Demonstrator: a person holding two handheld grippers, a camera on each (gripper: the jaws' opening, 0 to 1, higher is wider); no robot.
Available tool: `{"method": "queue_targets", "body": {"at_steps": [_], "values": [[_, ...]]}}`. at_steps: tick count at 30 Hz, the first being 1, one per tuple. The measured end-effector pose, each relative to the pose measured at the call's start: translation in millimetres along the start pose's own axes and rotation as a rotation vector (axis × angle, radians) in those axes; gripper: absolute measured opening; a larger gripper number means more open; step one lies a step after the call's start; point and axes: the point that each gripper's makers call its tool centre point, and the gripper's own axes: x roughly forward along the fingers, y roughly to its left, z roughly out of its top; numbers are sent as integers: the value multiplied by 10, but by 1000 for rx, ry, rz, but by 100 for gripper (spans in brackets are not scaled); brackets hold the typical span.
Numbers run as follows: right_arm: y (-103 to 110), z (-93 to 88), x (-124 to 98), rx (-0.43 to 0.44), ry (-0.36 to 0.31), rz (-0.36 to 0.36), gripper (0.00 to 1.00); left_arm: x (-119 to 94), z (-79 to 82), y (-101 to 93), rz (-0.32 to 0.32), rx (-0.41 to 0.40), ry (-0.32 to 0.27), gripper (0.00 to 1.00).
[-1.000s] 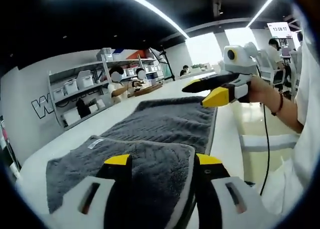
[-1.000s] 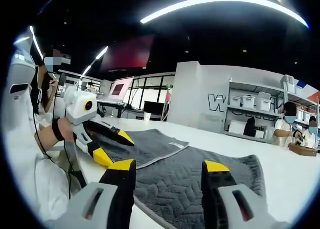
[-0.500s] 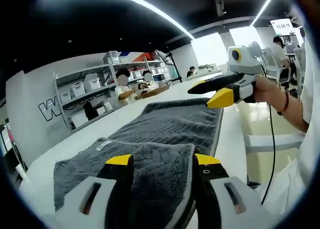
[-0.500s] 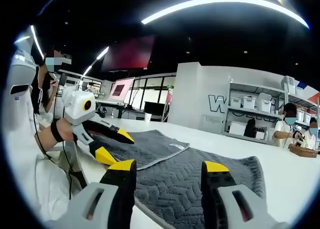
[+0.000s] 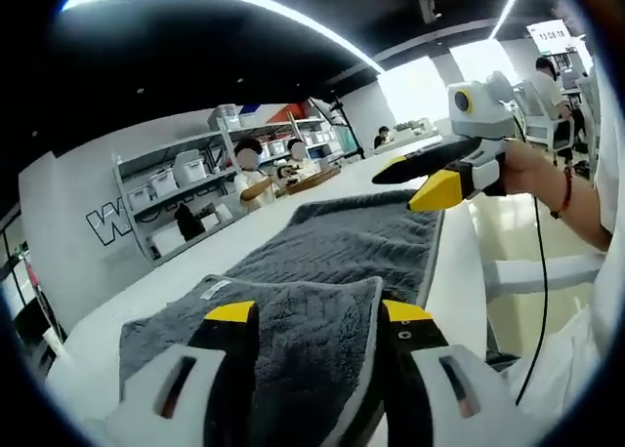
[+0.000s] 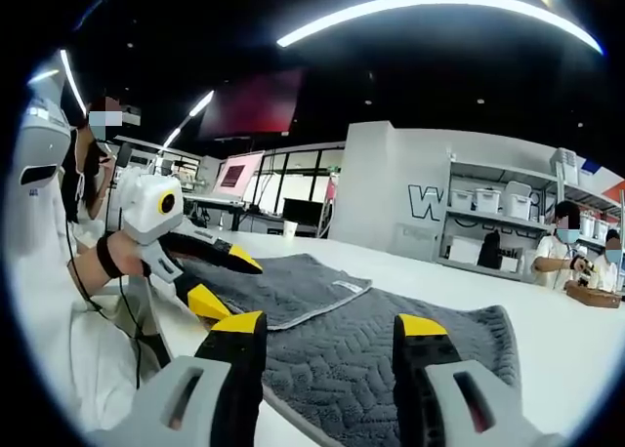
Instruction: Open the folded towel by lifting each exposed corner and separating the folded layers until the towel lies flat within the target outline without major curled edges
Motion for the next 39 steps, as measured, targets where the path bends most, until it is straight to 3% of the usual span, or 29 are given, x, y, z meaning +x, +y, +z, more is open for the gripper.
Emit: {"method": "queue_targets", "body": {"at_steps": [5,7,14,17,21,30,32,39], "values": [[1,4,-1,2,-2,3,50,79,-5,-53,7,-2,7,45],[3,9,2,3,-2,3,50,87,3,-55,13,38,12,43],[11,12,10,4,-1,7,49,18,75,25,44,11,-22,18],[22,12,16,2,-1,10,50,7,87,6,14,-22,-33,11],[29,11,21,1,1,11,49,24,47,-54,-18,-64,-22,13],[17,16,15,-1,1,8,49,44,-28,-97,-39,-60,23,10],[18,17,16,0,0,8,49,43,-22,-119,-52,-55,20,4],[9,31,27,2,-3,7,49,27,8,-162,-74,-90,4,1]]}}
